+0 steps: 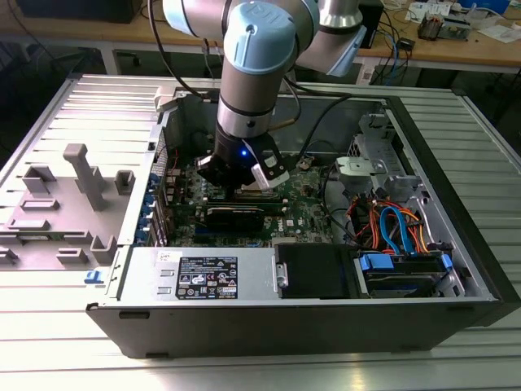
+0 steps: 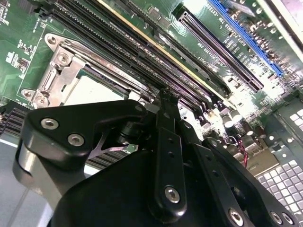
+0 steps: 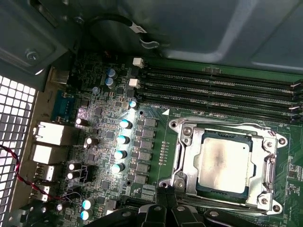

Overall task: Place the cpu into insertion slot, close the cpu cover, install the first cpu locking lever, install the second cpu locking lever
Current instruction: 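Install the second cpu locking lever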

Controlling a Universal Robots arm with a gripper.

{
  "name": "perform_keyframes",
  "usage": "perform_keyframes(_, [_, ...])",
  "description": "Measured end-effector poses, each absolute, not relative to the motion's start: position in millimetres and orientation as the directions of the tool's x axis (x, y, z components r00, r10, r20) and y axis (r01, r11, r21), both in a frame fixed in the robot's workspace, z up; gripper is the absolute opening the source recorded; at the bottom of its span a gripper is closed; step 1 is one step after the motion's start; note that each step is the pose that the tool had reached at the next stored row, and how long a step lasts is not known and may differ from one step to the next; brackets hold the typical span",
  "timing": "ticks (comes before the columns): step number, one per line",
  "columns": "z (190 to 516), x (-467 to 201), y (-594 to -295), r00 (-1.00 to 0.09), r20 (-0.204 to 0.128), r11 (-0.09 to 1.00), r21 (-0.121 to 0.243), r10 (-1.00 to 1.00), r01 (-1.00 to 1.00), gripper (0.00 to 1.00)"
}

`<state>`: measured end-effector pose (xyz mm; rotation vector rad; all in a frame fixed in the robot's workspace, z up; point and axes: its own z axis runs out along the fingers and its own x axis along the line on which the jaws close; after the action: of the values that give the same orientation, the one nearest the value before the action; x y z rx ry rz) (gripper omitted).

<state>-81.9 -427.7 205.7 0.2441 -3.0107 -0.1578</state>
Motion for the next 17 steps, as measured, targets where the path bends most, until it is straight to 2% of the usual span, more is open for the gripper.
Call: perform_keyframes(17, [201.3,-82.3,-427.5,-0.980,0.106,0.980,0.124,-0.168,-0.155,0.11])
